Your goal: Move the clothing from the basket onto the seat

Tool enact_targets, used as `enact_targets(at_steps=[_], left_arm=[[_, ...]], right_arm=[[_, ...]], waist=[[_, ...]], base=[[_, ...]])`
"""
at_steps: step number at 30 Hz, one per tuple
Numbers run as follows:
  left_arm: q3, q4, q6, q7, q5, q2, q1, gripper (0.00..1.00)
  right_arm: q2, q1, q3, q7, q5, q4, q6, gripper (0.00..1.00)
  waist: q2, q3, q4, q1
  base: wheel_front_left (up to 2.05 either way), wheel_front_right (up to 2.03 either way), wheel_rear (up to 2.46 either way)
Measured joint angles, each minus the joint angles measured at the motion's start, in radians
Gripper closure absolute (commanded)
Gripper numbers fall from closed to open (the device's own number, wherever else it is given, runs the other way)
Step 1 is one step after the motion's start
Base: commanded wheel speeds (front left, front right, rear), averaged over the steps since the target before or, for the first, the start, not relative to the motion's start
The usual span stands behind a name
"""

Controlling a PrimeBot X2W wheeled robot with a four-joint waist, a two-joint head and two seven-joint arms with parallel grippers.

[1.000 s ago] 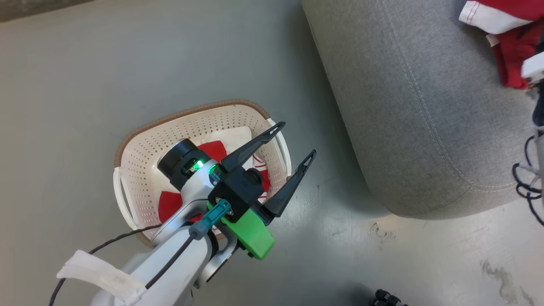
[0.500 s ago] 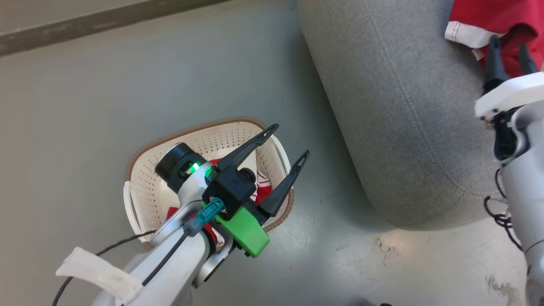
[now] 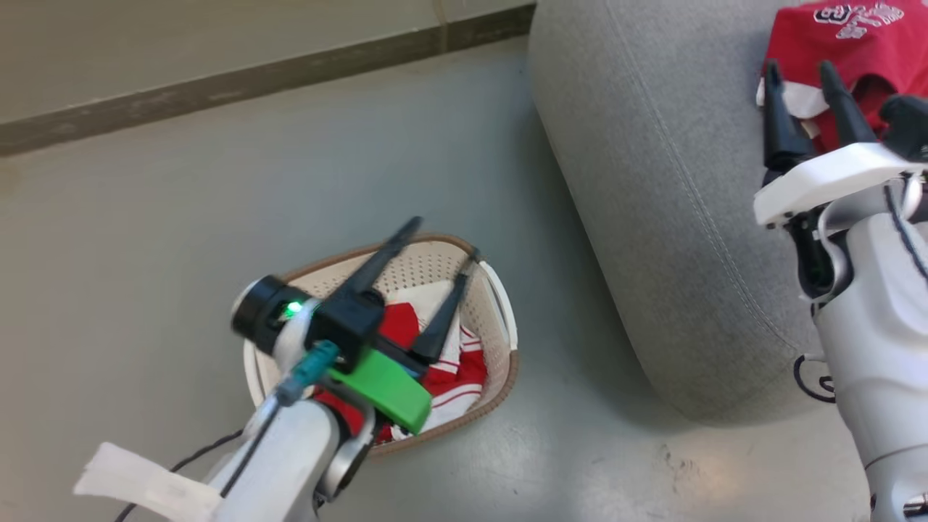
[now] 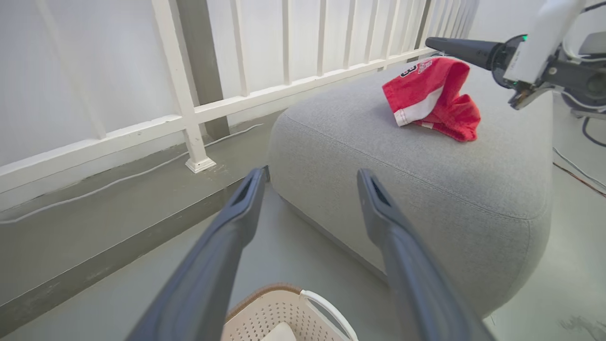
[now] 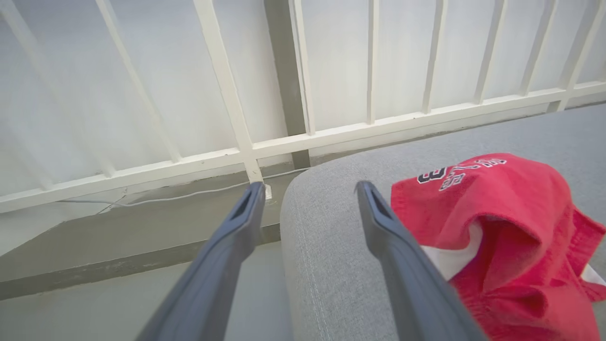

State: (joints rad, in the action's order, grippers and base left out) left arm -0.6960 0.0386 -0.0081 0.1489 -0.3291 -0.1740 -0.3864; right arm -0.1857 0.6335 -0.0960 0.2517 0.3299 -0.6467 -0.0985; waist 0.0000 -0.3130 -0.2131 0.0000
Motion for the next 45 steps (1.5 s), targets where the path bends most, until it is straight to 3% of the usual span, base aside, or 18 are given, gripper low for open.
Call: enact_targets(at_steps=[9,27,45], left_arm=[[0.109,0.025,0.088,0.038,-0.038,0.001,0.057,0.0],[0.23,0.073,0.115,0.055,-0.081,-0.008,0.184,0.0],[0.306,0.078,0.128,0.06,-0.081,-0.008,0.287,0.0]], right_arm=[[0.031,-0.111,-0.035,0.0,-0.044,0.149,-0.006,0.0],[0.07,-0.333,-0.09,0.0,-0.094,0.267,-0.004,0.0],[0.067,-0.461,-0.112,0.0,-0.138,0.36,0.054,0.0]], waist=[[0.0,0.055,0.056,0.0],[0.0,0.18,0.152,0.0],[0.0,0.256,0.185,-0.0001]], base=[[0.0,0.0,0.0],[0.0,0.0,0.0],[0.0,0.0,0.0]])
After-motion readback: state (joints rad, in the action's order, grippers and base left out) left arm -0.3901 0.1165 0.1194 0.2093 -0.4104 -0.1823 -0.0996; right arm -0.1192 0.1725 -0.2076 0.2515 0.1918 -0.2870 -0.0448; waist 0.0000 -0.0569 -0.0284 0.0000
